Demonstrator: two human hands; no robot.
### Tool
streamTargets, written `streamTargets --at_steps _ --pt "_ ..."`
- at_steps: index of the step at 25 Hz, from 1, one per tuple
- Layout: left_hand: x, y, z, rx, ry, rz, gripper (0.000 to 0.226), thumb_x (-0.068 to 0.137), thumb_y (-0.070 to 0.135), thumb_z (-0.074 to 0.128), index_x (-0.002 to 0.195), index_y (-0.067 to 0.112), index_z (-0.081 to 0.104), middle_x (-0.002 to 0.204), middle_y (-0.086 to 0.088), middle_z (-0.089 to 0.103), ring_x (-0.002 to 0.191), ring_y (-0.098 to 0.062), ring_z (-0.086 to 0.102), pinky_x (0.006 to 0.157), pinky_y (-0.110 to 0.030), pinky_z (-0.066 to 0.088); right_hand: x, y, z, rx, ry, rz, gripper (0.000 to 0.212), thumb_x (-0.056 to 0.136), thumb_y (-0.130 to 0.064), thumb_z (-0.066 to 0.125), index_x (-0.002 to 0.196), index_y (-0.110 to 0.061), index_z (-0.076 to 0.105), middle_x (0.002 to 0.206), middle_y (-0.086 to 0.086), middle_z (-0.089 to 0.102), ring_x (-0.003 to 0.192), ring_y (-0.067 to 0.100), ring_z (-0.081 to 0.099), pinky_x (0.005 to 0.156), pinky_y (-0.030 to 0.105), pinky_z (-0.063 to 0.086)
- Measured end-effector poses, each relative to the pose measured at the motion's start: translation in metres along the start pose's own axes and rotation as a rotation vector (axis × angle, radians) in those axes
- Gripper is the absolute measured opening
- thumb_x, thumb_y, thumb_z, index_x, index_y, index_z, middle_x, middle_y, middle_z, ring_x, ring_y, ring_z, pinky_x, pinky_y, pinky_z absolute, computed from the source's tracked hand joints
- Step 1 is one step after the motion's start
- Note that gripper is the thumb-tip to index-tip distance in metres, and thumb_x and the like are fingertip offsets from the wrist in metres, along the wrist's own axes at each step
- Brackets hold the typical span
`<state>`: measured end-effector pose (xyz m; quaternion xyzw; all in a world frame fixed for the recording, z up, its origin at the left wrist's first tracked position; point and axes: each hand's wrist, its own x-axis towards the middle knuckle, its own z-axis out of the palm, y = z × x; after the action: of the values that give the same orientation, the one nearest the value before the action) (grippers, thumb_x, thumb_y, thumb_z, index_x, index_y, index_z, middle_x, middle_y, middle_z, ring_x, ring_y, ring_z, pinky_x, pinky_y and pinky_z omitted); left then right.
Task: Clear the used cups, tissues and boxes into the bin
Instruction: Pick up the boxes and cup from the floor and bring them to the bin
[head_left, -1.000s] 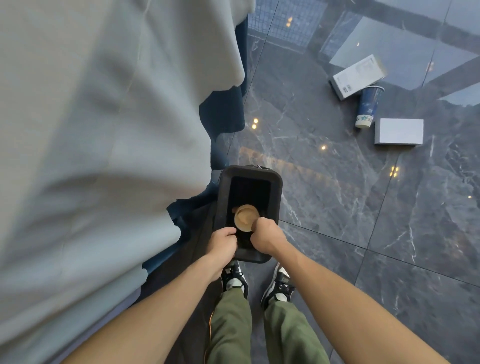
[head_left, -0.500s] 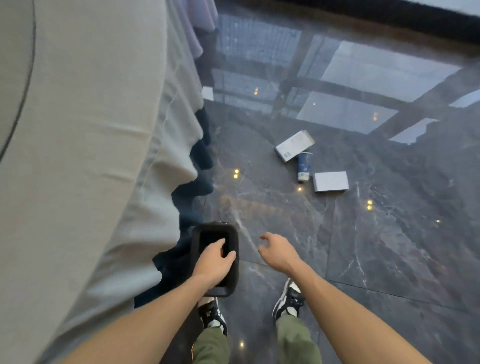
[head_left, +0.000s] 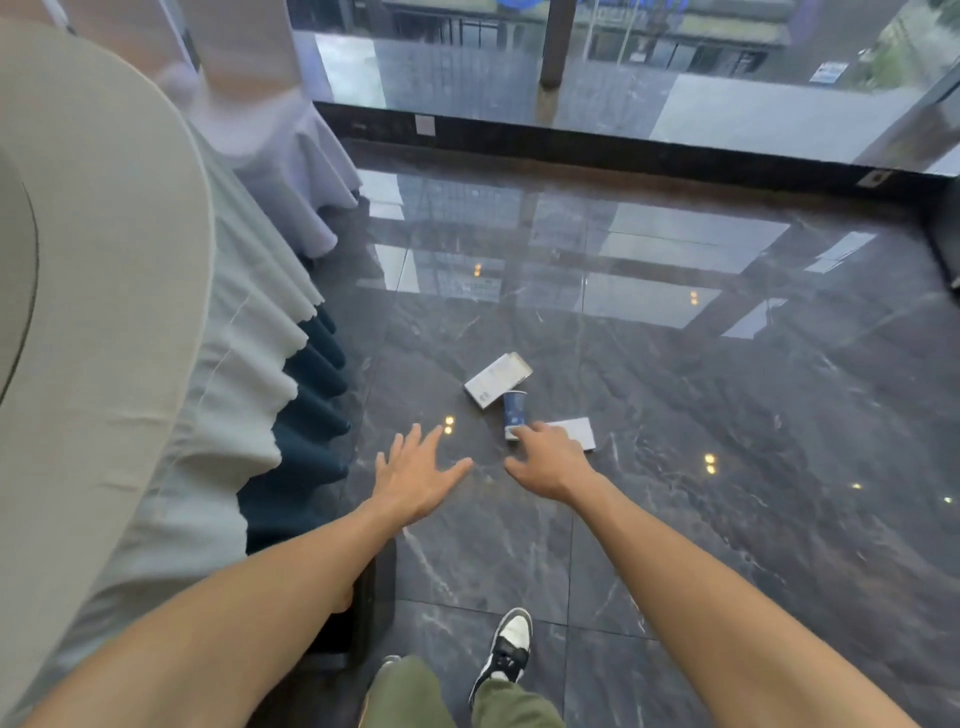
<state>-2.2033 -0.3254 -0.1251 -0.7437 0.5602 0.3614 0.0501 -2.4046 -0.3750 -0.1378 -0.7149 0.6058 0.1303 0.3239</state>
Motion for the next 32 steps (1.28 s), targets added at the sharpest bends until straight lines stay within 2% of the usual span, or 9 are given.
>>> streamTargets --at_steps 4,6,9,13,15,20,22,27,32 --pt "0.016 0.058 -0.029 0.066 0.14 0.141 0.082 0.094 0.071 0.047 0.162 0.029 0.028 0.173 -0.008 0.02 0.159 -0.031 0.018 0.127 -0.054 0.016 0.009 0.021 -0.055 0.075 0.243 -0.055 0.049 0.092 -0.039 0.057 0.137 -0.019 0.056 0.135 0.011 0.056 0.13 0.036 0.049 0.105 0.048 0.041" --pt "0.032 0.082 -0.04 0.054 0.195 0.208 0.083 0.094 0.07 0.049 0.162 0.027 0.029 0.172 -0.009 0.022 0.158 -0.03 0.022 0.127 -0.051 0.018 0.018 0.033 -0.072 0.125 0.382 -0.062 0.056 0.092 -0.035 0.062 0.143 -0.014 0.053 0.147 0.016 0.051 0.137 0.039 0.046 0.112 0.049 0.038" --pt "0.066 0.106 -0.051 -0.008 0.209 0.249 0.084 0.093 0.067 0.054 0.161 0.024 0.031 0.17 -0.01 0.028 0.157 -0.027 0.027 0.124 -0.046 0.024 0.043 0.048 -0.087 0.093 0.442 -0.042 0.069 0.092 -0.042 0.065 0.152 -0.017 0.044 0.161 0.021 0.036 0.149 0.041 0.033 0.12 0.052 0.029" --pt "0.127 0.121 -0.059 -0.063 0.303 0.316 0.073 0.089 0.056 0.07 0.15 0.022 0.051 0.154 -0.007 0.054 0.142 -0.026 0.051 0.112 -0.043 0.038 0.088 0.07 -0.099 0.088 0.42 0.054 0.083 0.09 -0.053 0.066 0.158 -0.022 0.033 0.169 0.017 0.02 0.155 0.039 0.021 0.123 0.055 0.024" --pt "0.164 0.126 -0.059 -0.085 0.327 0.351 0.071 0.086 0.054 0.075 0.147 0.021 0.057 0.149 -0.008 0.059 0.14 -0.025 0.054 0.11 -0.043 0.04 0.115 0.085 -0.101 0.106 0.402 0.118 0.086 0.089 -0.057 0.066 0.16 -0.025 0.03 0.171 0.011 0.016 0.156 0.038 0.017 0.123 0.056 0.022" --pt "0.254 0.133 -0.053 -0.031 0.05 0.241 0.103 0.081 0.073 0.068 0.163 0.026 0.026 0.168 -0.011 0.032 0.156 -0.028 0.027 0.123 -0.046 0.026 0.178 0.125 -0.099 0.159 0.284 0.28 0.09 0.089 -0.065 0.06 0.162 -0.034 0.019 0.173 -0.001 0.003 0.158 0.035 0.002 0.124 0.059 0.012" --pt "0.276 0.133 -0.043 -0.029 -0.04 0.203 0.107 0.081 0.074 0.067 0.164 0.025 0.021 0.168 -0.009 0.029 0.155 -0.028 0.027 0.122 -0.046 0.027 0.197 0.138 -0.088 0.217 0.225 0.325 0.095 0.087 -0.067 0.061 0.163 -0.035 0.014 0.173 -0.001 -0.002 0.158 0.034 -0.002 0.125 0.06 0.011" --pt "0.355 0.133 0.005 -0.064 -0.114 0.237 0.088 0.087 0.06 0.07 0.16 0.024 0.036 0.161 0.001 0.044 0.148 -0.021 0.039 0.119 -0.042 0.032 0.269 0.18 -0.041 0.11 0.1 0.233 0.098 0.088 -0.065 0.061 0.163 -0.032 0.008 0.173 0.002 -0.006 0.158 0.036 0.001 0.124 0.059 0.014" --pt "0.463 0.127 0.105 -0.026 -0.092 0.234 0.078 0.091 0.054 0.069 0.156 0.018 0.043 0.157 -0.003 0.048 0.145 -0.025 0.042 0.115 -0.04 0.032 0.372 0.237 0.057 0.068 0.027 0.23 0.092 0.092 -0.059 0.06 0.163 -0.03 0.009 0.173 0.006 -0.005 0.158 0.037 0.001 0.124 0.058 0.014"
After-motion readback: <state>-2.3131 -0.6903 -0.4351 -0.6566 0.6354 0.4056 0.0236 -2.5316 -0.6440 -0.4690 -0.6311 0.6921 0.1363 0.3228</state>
